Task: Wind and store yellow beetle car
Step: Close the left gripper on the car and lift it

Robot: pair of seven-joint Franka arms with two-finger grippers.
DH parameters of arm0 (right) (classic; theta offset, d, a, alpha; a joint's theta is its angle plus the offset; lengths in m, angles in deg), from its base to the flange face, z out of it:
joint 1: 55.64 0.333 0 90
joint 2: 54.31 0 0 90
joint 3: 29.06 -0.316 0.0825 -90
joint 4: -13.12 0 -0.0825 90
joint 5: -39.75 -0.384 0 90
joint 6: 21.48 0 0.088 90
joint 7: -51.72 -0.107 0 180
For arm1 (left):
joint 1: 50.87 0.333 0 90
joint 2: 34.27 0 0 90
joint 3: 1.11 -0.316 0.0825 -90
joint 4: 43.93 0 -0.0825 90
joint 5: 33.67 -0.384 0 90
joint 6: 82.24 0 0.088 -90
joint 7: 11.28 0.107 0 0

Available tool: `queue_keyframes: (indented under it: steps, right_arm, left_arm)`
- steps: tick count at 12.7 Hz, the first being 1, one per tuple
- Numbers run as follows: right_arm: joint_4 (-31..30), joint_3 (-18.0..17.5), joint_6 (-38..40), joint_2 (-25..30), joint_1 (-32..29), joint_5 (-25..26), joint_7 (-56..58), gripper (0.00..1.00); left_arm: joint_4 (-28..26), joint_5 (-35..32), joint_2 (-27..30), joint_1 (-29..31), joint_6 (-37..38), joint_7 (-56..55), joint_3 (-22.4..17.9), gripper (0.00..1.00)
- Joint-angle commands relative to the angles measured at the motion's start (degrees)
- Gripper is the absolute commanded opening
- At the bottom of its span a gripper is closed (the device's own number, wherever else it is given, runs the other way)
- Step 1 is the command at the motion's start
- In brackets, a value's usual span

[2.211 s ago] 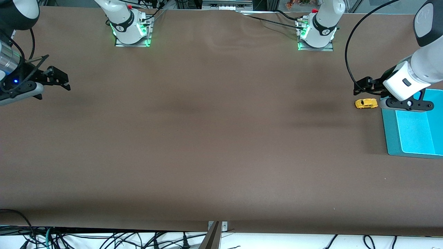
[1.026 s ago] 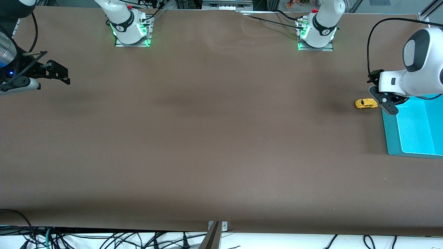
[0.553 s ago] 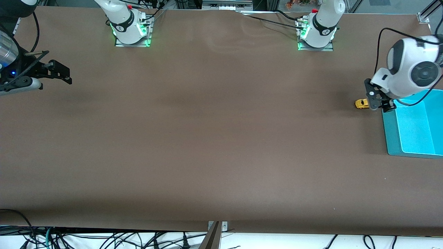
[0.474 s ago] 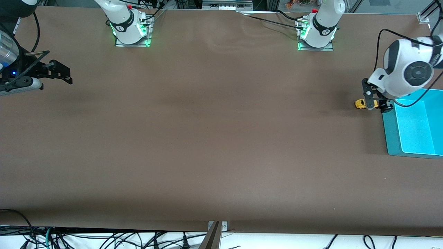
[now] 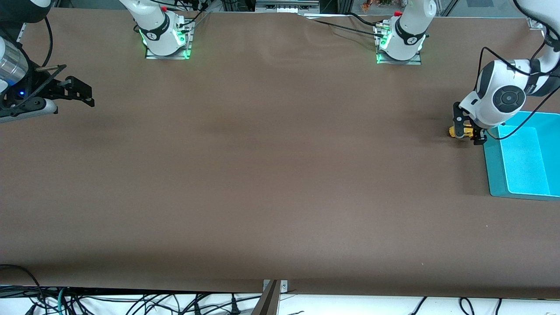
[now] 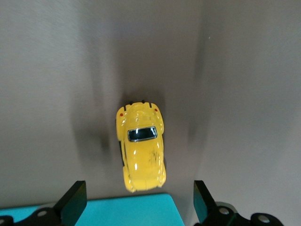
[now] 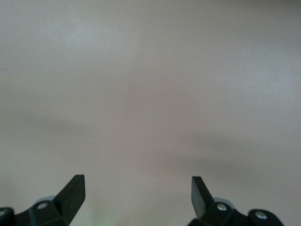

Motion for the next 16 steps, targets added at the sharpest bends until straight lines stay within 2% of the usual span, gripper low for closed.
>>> queue_keyframes:
  steps: [1,3,8,10,11,12,14,15,16]
  right_arm:
    - [1.22,-0.23,1.10,-0.04,-0.13,-0.81,-0.38,1.00]
    - [1.14,-0.23,1.10,-0.04,-0.13,-0.81,-0.38,1.00]
    - [1.14,-0.31,1.10,-0.04,-0.13,-0.81,-0.30,1.00]
    - [1.14,-0.31,1.19,-0.04,-0.13,-0.81,-0.30,1.00]
    - [1.14,-0.31,1.10,-0.04,-0.13,-0.81,-0.30,1.00]
    - [1.14,-0.40,1.10,-0.04,-0.13,-0.81,-0.30,1.00]
    - [1.14,-0.31,1.10,-0.13,-0.13,-0.72,-0.21,1.00]
    - [1.22,-0.31,1.10,-0.13,-0.13,-0.63,-0.03,1.00]
    - [1.23,-0.40,1.10,-0.13,-0.13,-0.54,-0.03,1.00]
  left_arm:
    - [-0.35,-1.63,-1.04,0.16,-1.20,0.31,0.07,1.00]
    - [-2.54,-1.71,-2.00,0.60,-6.54,0.14,-0.45,1.00]
    - [-3.95,-1.72,-2.71,1.30,-9.81,-0.04,-2.21,0.98]
    - [-3.96,-1.80,-2.71,1.30,-9.91,-0.04,-2.21,0.39]
    - [-3.78,-1.80,-2.62,1.22,-9.82,0.14,-2.21,0.27]
    - [-3.52,-1.80,-2.44,1.13,-9.38,-0.12,-2.13,0.23]
    - [-2.82,-1.19,-1.75,0.78,-8.07,-0.21,-2.13,0.22]
    - [-2.29,-0.32,-0.52,0.52,-4.32,-0.21,-1.69,0.22]
    - [-1.85,3.43,1.14,-0.27,0.85,-0.39,-0.03,0.22]
